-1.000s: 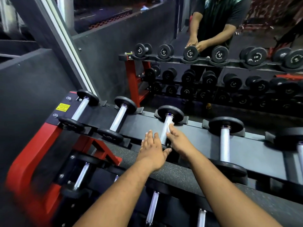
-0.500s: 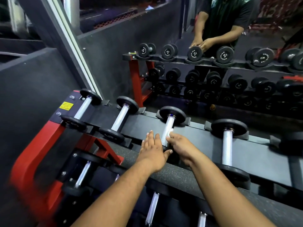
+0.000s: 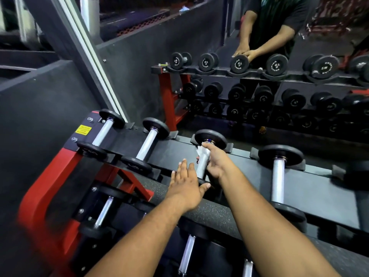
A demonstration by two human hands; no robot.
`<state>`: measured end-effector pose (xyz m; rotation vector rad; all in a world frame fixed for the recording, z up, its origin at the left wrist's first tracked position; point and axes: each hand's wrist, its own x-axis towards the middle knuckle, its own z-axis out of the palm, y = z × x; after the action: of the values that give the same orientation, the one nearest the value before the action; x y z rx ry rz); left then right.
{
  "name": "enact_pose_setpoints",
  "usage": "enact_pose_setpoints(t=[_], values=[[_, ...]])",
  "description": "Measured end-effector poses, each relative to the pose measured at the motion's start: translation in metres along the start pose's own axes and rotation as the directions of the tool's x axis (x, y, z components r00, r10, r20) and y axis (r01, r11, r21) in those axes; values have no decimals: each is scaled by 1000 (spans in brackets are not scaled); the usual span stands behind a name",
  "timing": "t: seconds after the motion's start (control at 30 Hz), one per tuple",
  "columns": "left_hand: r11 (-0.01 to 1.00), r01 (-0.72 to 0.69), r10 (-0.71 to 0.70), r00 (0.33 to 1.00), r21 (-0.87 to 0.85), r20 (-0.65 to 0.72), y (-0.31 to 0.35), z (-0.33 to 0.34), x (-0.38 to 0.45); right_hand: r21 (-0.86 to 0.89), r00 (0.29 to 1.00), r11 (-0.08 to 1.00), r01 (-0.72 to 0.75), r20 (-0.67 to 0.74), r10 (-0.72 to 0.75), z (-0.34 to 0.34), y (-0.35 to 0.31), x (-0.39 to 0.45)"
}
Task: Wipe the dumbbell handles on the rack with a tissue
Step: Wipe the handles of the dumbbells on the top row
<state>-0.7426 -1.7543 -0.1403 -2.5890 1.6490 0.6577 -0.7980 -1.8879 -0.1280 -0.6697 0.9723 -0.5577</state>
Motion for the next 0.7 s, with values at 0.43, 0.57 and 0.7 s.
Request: enact_pose_setpoints(t=[0.43,0.57,0.7], values=[[1000,-3,3,1000,5,-14,-1,2,-1,-20,1000,1000,18,19,-18,-4,10,3],[1000,-15,15,1000,-15,-21,-3,3,0,-150,995,984,95,16,-94,-24,21,3],[1000,-17,17,1000,-13,-15,0,1,-2,-115,998,992,61,9,-60,-20,19,2]])
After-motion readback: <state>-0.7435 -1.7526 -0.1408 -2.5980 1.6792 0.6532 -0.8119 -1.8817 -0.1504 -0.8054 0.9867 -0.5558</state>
